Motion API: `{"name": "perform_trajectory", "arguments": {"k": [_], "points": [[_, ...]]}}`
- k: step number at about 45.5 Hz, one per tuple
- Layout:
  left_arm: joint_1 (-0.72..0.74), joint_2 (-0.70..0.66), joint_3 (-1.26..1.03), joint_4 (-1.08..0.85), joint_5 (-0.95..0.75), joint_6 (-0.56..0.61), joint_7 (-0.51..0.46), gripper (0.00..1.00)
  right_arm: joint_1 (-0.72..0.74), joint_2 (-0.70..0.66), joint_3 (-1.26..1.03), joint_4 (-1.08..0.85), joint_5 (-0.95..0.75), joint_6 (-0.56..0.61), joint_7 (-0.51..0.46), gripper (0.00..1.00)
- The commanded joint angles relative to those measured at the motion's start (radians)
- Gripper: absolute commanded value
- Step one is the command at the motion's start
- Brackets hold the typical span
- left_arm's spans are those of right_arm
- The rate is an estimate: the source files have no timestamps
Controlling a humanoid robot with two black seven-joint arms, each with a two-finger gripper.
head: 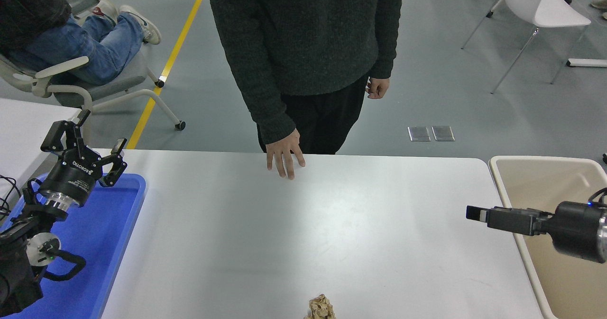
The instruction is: Clean the table surface
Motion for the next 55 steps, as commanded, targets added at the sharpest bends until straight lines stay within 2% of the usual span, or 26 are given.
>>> {"name": "perform_trajectory", "arguments": {"k": [1,4,19,42,55], "points": [[0.0,0.0,0.0,0.0,0.0,0.0,0.0,1.0,0.002,-0.004,-0.005,0.051,-0.048,0.055,-0.039,1.0],[0.0,0.0,0.0,0.0,0.0,0.0,0.0,1.0,0.001,0.023,-0.007,0.051,-0.04,0.057,-0.059,1.0],[0.0,0.0,0.0,0.0,0.0,0.0,0.0,1.0,-0.024,0.147,-0.064,0.051,0.164,0.06,-0.283,0.98],[0.0,0.0,0.0,0.0,0.0,0.0,0.0,1.0,-0.195,0.368,-0.117,0.041,0.167,0.043,-0.318,0.96],[0.0,0.0,0.0,0.0,0.0,0.0,0.0,1.0,-0.217,0.481,-0.119,-0.007,0.161,-0.009,-0.358,0.94]]}}
